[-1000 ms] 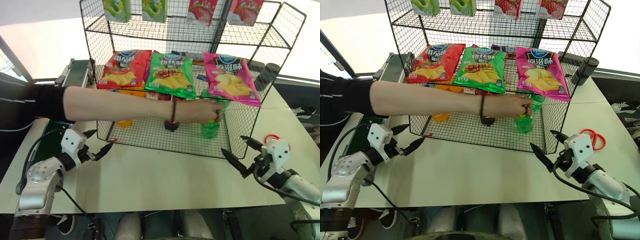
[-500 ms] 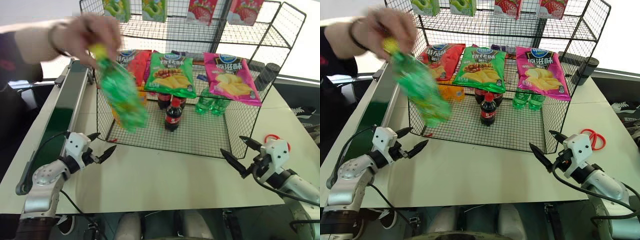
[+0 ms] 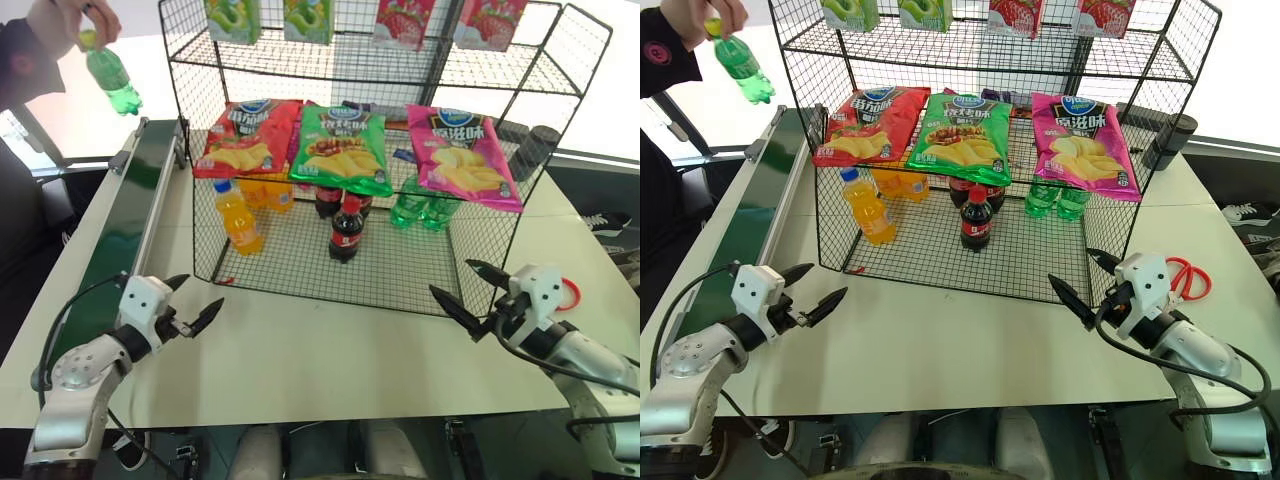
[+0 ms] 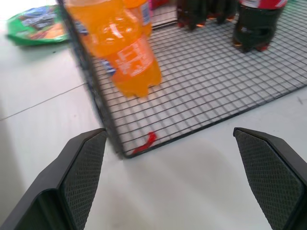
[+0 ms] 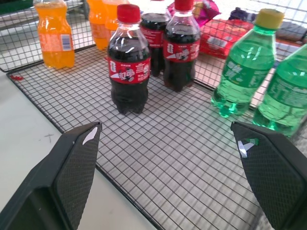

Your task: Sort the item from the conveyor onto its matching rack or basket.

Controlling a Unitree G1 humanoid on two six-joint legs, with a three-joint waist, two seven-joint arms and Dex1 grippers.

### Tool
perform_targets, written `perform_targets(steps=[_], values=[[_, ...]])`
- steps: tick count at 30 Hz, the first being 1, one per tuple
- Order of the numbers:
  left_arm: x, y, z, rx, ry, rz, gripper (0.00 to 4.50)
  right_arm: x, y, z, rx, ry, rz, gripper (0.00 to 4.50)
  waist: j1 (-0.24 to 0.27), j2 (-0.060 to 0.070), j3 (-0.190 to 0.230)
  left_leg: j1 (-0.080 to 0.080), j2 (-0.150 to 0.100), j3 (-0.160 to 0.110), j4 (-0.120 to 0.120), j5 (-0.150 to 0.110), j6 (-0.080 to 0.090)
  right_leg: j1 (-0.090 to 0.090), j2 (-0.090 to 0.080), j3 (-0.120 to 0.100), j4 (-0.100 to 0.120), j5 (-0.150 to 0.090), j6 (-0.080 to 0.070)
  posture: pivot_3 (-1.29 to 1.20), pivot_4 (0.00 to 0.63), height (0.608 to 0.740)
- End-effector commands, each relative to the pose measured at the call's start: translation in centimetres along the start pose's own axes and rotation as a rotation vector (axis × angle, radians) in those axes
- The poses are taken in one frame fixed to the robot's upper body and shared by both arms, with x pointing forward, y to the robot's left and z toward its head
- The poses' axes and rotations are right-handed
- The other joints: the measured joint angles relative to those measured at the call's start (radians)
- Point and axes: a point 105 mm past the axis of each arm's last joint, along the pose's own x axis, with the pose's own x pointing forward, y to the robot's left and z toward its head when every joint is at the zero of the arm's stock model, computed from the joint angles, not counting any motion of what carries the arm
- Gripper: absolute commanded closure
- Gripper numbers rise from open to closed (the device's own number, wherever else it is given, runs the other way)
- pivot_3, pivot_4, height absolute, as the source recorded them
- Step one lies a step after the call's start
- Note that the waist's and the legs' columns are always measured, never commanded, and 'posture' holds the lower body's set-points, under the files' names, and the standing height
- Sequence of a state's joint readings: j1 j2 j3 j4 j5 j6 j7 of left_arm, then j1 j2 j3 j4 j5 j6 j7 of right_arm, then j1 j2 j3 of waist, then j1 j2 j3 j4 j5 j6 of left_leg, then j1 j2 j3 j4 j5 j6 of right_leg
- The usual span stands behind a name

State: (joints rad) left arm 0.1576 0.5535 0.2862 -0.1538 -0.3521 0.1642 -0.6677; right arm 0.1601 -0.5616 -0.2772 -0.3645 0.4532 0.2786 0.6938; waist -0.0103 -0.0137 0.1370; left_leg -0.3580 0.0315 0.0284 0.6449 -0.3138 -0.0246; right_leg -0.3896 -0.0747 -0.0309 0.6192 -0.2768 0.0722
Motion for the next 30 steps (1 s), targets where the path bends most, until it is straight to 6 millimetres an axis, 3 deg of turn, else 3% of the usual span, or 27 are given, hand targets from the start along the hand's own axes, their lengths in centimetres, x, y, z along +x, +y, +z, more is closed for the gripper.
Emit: perform_targets(steps=[1, 8, 14, 21, 30], values=[[-1.2, 1.4, 1.6, -0.031, -0.063, 0.085, 0.0, 0.4, -0.1, 0.8, -0.024, -0.033, 0.015, 0.01, 0.0, 0.0, 0.0, 0.0, 0.0, 0.0, 0.0, 0.0, 0.0, 0.0, 0.0, 0.0, 0.0, 0.0, 0.0, 0.0, 0.15, 0.74], [-3.2, 4.9, 0.9, -0.222, -0.094, 0.272, 0.0, 1.1, 0.4, 0.9, -0.018, -0.049, 0.044, 0.01, 0.0, 0.0, 0.0, 0.0, -0.001, 0.0, 0.0, 0.0, 0.0, 0.0, -0.001, 0.0, 0.0, 0.0, 0.0, 0.0, 0.15, 0.74], [-4.0, 9.3, 0.3, -0.199, -0.133, 0.564, 0.0, 2.1, 2.2, 1.1, 0.007, -0.077, 0.081, 0.01, 0.001, -0.001, 0.0, 0.0, -0.001, 0.0, 0.0, 0.0, 0.0, 0.0, -0.001, -0.001, 0.0, 0.0, 0.0, 0.0, 0.15, 0.74], [-2.8, 10.9, 0.5, -0.178, -0.174, 0.726, 0.0, 3.1, 5.1, 1.7, 0.017, -0.111, 0.154, 0.01, 0.001, -0.002, -0.001, 0.0, -0.002, 0.0, 0.0, 0.0, 0.0, 0.0, -0.001, -0.001, 0.0, 0.002, 0.004, 0.0, 0.15, 0.74], [-1.6, 11.1, 0.1, -0.185, -0.201, 0.781, 0.0, 4.5, 9.8, 3.1, 0.035, -0.163, 0.3, 0.01, -0.001, -0.002, -0.001, 0.0, -0.002, 0.0, 0.0, 0.0, 0.0, 0.0, -0.001, -0.001, 0.0, 0.002, 0.004, 0.0, 0.15, 0.74]])
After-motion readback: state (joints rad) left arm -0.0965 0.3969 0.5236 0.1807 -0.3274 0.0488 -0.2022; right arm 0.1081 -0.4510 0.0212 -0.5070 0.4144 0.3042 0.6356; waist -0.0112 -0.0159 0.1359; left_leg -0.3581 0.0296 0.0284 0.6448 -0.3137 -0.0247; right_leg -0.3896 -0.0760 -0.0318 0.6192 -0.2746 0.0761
